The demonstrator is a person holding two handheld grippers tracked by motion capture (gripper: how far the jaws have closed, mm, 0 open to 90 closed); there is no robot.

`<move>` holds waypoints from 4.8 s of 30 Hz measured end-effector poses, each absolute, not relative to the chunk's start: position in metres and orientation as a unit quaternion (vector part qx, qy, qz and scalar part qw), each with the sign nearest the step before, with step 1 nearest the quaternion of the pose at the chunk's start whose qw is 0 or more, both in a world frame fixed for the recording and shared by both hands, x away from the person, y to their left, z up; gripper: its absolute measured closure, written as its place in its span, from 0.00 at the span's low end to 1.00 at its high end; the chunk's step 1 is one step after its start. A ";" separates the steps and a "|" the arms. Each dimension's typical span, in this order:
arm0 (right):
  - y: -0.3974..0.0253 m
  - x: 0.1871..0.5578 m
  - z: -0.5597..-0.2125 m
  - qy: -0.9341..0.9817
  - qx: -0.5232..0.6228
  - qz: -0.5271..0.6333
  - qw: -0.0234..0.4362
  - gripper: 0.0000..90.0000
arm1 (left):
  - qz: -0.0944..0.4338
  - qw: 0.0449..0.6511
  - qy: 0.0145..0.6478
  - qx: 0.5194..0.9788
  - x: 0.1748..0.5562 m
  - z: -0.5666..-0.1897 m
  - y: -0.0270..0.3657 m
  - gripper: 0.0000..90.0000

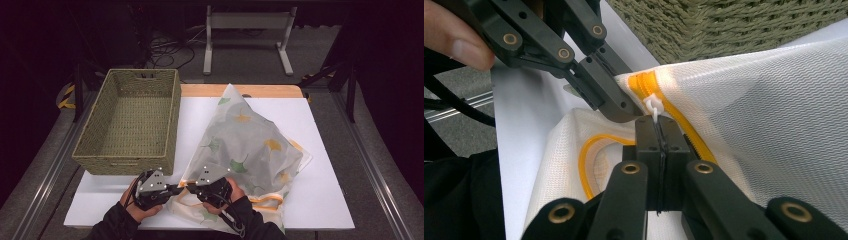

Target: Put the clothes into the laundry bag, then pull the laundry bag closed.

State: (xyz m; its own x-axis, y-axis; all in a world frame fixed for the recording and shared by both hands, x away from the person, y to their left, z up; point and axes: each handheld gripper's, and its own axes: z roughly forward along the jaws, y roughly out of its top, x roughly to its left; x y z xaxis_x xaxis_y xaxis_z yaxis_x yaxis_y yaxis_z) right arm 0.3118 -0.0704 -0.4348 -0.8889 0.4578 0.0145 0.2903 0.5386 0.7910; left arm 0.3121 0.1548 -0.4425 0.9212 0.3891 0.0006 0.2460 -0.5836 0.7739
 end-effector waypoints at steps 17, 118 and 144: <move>-0.069 0.314 -0.435 0.882 0.203 0.412 0.104 1.00 | 0.082 0.434 0.188 0.877 0.319 -0.443 0.153 0.94; -0.209 0.280 -0.433 0.901 0.277 0.314 0.111 1.00 | 0.206 0.440 0.372 0.791 0.291 -0.432 0.275 0.97; -0.222 0.281 -0.437 0.904 0.285 0.292 0.127 1.00 | 0.174 0.446 0.342 0.809 0.294 -0.446 0.276 0.86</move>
